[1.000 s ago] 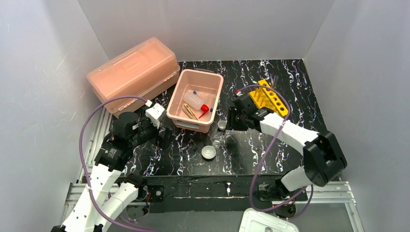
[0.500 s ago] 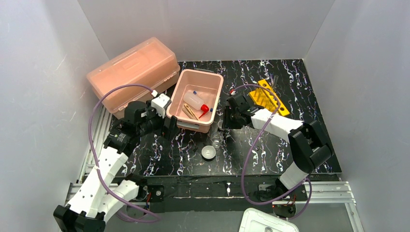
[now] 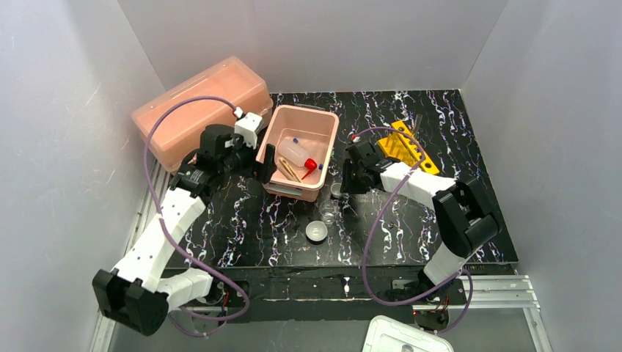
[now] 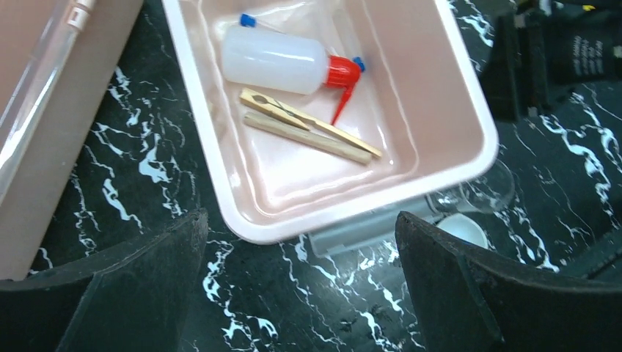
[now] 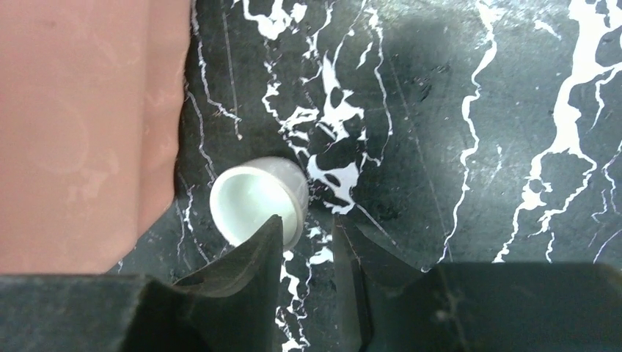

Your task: Organize the chemistry lab equipment

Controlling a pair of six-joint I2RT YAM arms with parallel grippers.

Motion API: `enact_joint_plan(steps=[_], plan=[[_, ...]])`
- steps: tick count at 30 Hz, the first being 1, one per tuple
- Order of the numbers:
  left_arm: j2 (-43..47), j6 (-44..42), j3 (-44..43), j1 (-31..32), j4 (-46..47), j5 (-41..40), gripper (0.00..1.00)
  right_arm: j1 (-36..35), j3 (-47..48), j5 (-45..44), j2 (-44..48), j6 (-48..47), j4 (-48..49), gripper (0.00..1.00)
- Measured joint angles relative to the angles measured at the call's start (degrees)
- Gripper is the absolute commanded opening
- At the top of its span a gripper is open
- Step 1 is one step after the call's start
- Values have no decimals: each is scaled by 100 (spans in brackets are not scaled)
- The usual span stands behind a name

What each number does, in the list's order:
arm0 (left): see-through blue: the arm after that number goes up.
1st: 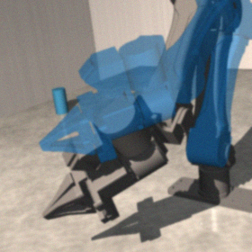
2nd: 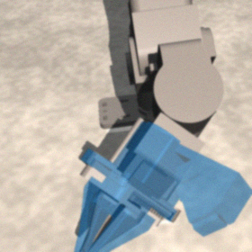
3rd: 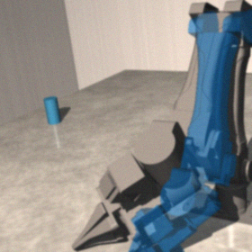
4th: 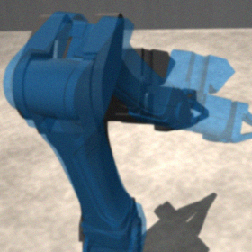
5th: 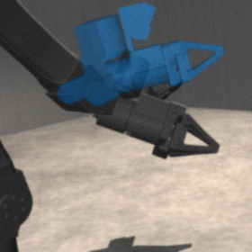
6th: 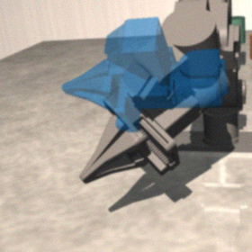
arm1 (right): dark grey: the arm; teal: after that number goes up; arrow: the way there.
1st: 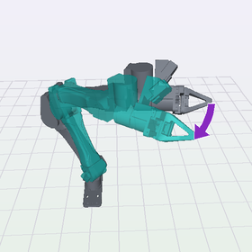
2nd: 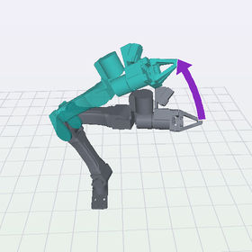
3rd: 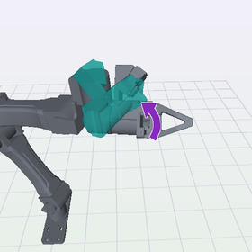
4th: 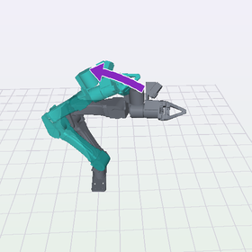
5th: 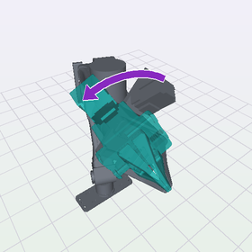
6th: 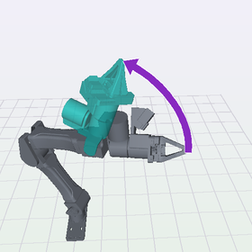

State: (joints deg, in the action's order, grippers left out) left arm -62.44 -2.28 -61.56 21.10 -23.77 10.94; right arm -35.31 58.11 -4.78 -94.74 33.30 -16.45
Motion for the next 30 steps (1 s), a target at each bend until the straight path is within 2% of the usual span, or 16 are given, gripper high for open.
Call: enact_joint_plan(steps=[7, 13, 17, 21, 30], plan=[[-928, -26, -354, -69, 172, -596, 99, 37, 154, 28, -357, -50, 11, 18], [-1329, -94, -323, -382, 208, -630, 99, 37, 234, 46, -385, -76, 13, 2], [-1361, -276, -232, -559, 266, -456, 95, 37, 234, 44, -377, -104, -4, 1], [-1362, -493, -31, -581, 410, -279, 96, 37, 228, -16, -231, -190, -69, 1], [-1387, -561, 79, -581, 385, 320, 97, 37, 411, -373, 907, -546, -802, 1]])
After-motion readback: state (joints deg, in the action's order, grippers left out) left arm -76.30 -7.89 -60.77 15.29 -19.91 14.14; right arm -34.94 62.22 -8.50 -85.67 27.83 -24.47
